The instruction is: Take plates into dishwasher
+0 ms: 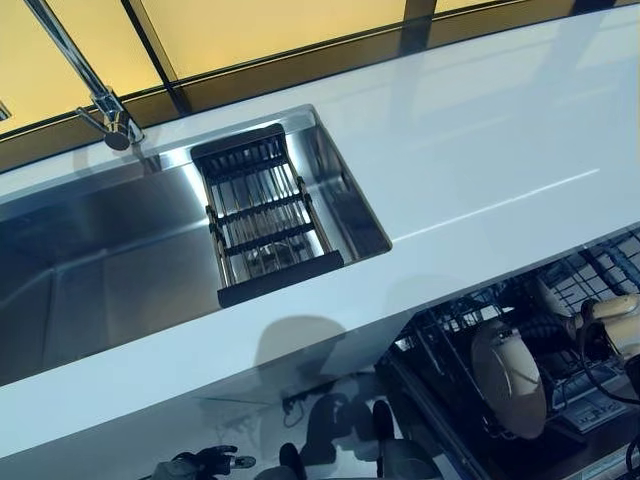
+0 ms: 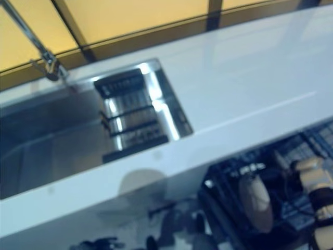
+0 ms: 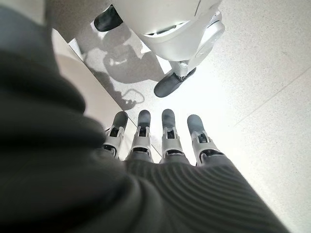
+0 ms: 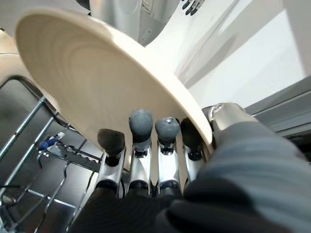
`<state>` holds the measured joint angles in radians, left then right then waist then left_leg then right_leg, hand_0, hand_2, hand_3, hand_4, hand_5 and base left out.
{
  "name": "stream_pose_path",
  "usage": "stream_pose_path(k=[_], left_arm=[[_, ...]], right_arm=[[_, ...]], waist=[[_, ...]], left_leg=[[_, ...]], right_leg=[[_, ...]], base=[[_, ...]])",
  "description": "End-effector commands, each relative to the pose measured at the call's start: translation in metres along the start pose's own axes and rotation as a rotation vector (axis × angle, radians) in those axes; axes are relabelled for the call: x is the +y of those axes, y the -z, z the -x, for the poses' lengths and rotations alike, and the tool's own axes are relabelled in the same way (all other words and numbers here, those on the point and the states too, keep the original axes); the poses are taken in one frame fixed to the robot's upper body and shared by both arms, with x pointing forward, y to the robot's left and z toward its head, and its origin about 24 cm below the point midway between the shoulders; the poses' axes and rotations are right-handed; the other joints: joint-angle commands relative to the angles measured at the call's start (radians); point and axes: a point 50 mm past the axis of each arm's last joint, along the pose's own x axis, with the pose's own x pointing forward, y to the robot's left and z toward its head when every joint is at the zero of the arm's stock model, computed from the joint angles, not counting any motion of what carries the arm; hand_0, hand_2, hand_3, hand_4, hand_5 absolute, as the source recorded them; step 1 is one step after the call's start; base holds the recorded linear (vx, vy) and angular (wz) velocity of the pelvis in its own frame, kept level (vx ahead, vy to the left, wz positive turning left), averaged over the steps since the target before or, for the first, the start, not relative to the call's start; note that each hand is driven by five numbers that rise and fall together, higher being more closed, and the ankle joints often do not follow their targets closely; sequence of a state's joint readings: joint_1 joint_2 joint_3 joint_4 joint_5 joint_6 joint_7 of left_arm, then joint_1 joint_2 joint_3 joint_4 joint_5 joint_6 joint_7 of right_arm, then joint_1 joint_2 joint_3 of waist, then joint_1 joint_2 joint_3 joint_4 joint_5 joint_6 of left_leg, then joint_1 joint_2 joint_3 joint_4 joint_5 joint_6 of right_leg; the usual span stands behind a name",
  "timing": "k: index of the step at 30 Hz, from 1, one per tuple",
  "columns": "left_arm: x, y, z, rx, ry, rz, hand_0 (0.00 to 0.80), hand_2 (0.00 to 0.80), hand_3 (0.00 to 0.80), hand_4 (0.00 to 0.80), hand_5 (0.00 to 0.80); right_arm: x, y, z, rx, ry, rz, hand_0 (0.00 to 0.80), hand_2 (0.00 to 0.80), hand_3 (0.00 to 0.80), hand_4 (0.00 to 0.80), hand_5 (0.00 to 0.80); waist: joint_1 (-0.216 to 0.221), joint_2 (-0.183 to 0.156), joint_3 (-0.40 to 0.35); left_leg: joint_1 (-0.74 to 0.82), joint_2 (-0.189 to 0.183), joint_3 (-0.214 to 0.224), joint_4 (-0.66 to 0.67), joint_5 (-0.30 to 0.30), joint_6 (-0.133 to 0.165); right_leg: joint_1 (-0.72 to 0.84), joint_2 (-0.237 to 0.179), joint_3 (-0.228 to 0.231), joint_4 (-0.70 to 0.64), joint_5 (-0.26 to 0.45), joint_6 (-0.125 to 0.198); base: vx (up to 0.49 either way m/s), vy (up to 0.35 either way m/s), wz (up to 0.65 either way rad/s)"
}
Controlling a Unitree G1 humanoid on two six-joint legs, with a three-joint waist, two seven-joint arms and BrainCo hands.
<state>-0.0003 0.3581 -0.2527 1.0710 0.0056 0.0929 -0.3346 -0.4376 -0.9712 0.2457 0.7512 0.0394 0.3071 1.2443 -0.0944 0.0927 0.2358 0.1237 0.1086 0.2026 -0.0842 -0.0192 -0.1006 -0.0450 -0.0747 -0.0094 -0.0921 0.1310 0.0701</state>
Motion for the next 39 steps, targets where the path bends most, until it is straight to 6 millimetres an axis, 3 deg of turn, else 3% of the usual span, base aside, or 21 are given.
stream_pose_path(k=[1,9,25,26,28,29,39], left_arm=[[0.02,0.0,0.007,0.01,-0.035,-0.019,0.0,0.0,0.0,0.0,0.0],[0.018,-0.004,0.005,0.002,-0.024,-0.022,0.0,0.0,0.0,0.0,0.0],[0.013,-0.012,0.001,-0.014,-0.015,-0.012,0.0,0.0,0.0,0.0,0.0],[0.012,-0.012,0.001,-0.013,-0.015,-0.012,0.0,0.0,0.0,0.0,0.0],[0.012,-0.013,0.001,-0.012,-0.014,-0.012,0.0,0.0,0.0,0.0,0.0],[0.012,-0.012,0.001,-0.012,-0.013,-0.011,0.0,0.0,0.0,0.0,0.0],[0.016,-0.012,0.003,-0.003,-0.033,0.005,0.0,0.0,0.0,0.0,0.0]], right_arm=[[-0.005,-0.008,-0.002,-0.022,-0.01,0.012,0.8,0.8,0.8,0.8,0.8],[-0.004,0.003,-0.01,-0.013,0.013,-0.03,0.8,0.8,0.8,0.8,0.8],[-0.009,0.003,-0.015,0.034,0.085,-0.024,0.8,0.8,0.8,0.8,0.8],[-0.009,0.003,-0.016,0.029,0.099,-0.034,0.649,0.649,0.649,0.649,0.649],[-0.01,0.003,-0.016,0.019,0.12,-0.041,0.188,0.188,0.188,0.188,0.188],[-0.01,0.002,-0.015,0.017,0.12,-0.043,0.0,0.0,0.0,0.0,0.0],[-0.018,-0.005,0.005,-0.01,0.179,-0.033,0.0,0.0,0.0,0.0,0.0]], waist=[[0.008,-0.052,-0.028],[0.009,-0.036,-0.018],[0.008,-0.016,0.006],[0.007,-0.017,0.006],[0.007,-0.02,0.005],[0.006,-0.021,0.005],[-0.007,-0.048,0.0]], left_leg=[[-0.009,0.005,-0.06,-0.003,0.031,-0.011],[-0.01,0.0,-0.061,-0.003,0.033,-0.011],[-0.018,-0.007,-0.065,-0.003,0.038,-0.01],[-0.019,-0.008,-0.065,-0.003,0.038,-0.009],[-0.018,-0.008,-0.066,-0.003,0.037,-0.008],[-0.018,-0.008,-0.066,-0.003,0.037,-0.008],[-0.007,0.0,-0.059,-0.003,0.036,-0.008]], right_leg=[[0.027,-0.072,0.015,0.005,-0.023,0.096],[0.026,-0.079,0.014,0.005,-0.023,0.094],[0.02,-0.089,0.018,0.005,-0.018,0.093],[0.02,-0.088,0.019,0.005,-0.018,0.093],[0.02,-0.087,0.02,0.005,-0.018,0.093],[0.02,-0.087,0.021,0.005,-0.018,0.093],[0.026,-0.079,0.033,0.005,-0.012,0.095]], base=[[0.0,0.0,0.0],[0.0,0.0,0.0],[0.0,0.0,0.0],[0.0,0.0,0.0],[0.0,0.0,0.0],[0.0,0.0,0.0],[0.0,0.0,0.0]])
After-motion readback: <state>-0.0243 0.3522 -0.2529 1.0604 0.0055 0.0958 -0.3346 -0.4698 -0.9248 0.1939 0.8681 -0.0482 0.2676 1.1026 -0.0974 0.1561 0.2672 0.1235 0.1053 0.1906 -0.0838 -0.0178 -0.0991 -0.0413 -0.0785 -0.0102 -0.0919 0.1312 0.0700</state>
